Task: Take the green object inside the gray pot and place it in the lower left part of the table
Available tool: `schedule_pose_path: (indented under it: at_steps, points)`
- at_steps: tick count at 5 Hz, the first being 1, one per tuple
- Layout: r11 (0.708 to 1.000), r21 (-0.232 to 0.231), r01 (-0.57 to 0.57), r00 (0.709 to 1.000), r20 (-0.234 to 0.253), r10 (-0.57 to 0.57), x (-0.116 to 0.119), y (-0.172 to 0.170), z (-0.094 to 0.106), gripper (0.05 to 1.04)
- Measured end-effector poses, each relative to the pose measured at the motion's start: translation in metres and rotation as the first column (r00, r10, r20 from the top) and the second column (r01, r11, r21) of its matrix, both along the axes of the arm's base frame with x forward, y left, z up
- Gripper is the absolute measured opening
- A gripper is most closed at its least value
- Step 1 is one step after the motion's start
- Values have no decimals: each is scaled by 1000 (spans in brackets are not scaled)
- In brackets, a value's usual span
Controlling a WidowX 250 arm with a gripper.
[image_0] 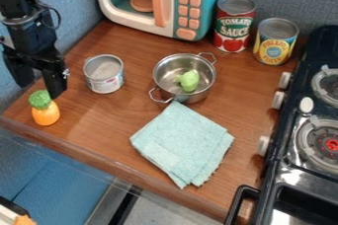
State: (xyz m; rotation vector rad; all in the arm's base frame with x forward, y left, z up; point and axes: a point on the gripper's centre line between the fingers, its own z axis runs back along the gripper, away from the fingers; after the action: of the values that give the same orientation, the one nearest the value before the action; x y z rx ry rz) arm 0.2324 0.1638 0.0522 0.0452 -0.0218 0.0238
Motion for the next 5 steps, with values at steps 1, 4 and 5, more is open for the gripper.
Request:
schedule_pose_path:
  at_steps: [1,4,5]
  points:
    - [1000,-21,-1,1000,-26,0,-1,-3,-9,1001]
    - [969,-61,237,971,43,-235,95,-124,-10,1001]
    - [972,-60,226,972,76,-222,126,-140,-11,1001]
